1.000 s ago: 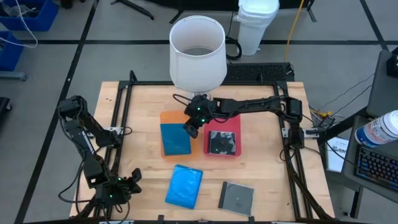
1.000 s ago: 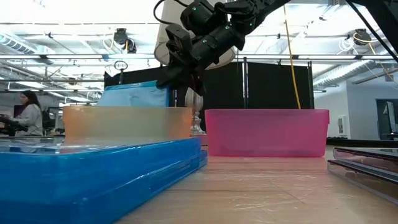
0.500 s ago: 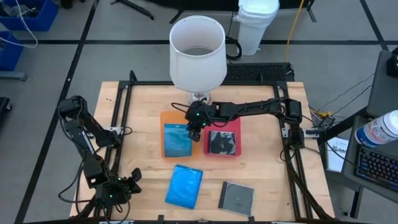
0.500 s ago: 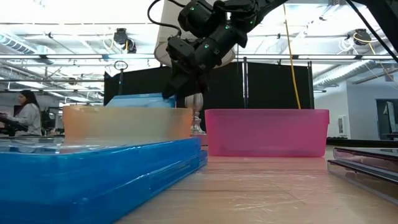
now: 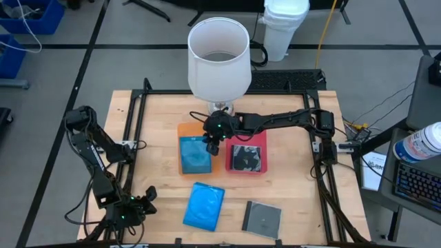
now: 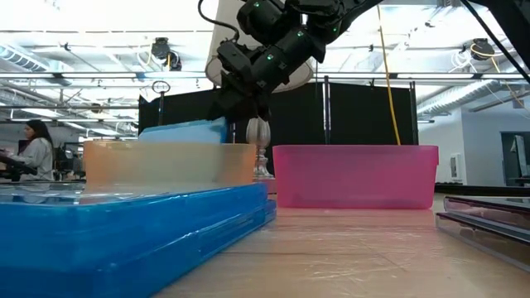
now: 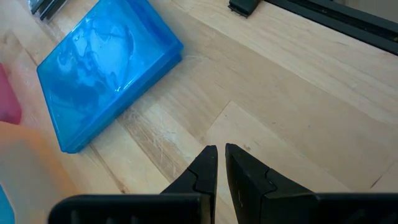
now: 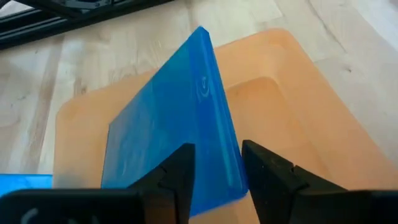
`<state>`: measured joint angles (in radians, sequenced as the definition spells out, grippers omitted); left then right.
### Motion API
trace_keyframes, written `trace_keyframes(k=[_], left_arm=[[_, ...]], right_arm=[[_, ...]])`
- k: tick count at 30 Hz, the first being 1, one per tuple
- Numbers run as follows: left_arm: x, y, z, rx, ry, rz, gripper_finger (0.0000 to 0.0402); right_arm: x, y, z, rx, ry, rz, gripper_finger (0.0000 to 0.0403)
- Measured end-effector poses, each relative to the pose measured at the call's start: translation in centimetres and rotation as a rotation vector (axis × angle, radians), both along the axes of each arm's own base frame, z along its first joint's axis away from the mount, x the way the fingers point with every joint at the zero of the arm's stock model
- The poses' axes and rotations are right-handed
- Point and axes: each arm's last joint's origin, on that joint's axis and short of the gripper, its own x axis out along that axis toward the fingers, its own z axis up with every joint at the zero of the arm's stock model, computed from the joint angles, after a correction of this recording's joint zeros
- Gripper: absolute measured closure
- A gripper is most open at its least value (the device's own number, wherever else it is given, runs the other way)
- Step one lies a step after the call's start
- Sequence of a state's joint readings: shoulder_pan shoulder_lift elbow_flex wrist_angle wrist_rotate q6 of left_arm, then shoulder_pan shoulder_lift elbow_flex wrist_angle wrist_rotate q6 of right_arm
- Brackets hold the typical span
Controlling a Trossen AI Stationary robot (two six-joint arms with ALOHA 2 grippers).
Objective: Pick & place jewel cases by type
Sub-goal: Put the blue CD case into the orange bin, then put the black CD case into the red bin
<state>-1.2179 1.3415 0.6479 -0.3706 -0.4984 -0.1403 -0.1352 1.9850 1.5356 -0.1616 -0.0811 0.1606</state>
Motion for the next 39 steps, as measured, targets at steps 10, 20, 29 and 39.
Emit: trace_keyframes(k=[10,20,29,39], left_arm=[[0.0,0.0,0.0,0.004,-0.002,-0.005,0.036],[0.0,0.0,0.0,0.007,-0.005,-0.013,0.036],[0.1,-0.1,0.1,0.001,-0.016,-0.02,0.036],[0.3,-0.2,0.2,-0.009,-0.034,-0.009,0.036]], right_arm=[[0.0,0.5,-0.1,0.023,0.015,0.022,0.0219],[-0.9,5.2,8.9,0.036,-0.085,0.112,0.0259],[-7.0,12.2,15.5,-0.037,0.008,0.037,0.0394],[-14.1,17.5,14.1,-0.008,0.096,-0.189,0.04]])
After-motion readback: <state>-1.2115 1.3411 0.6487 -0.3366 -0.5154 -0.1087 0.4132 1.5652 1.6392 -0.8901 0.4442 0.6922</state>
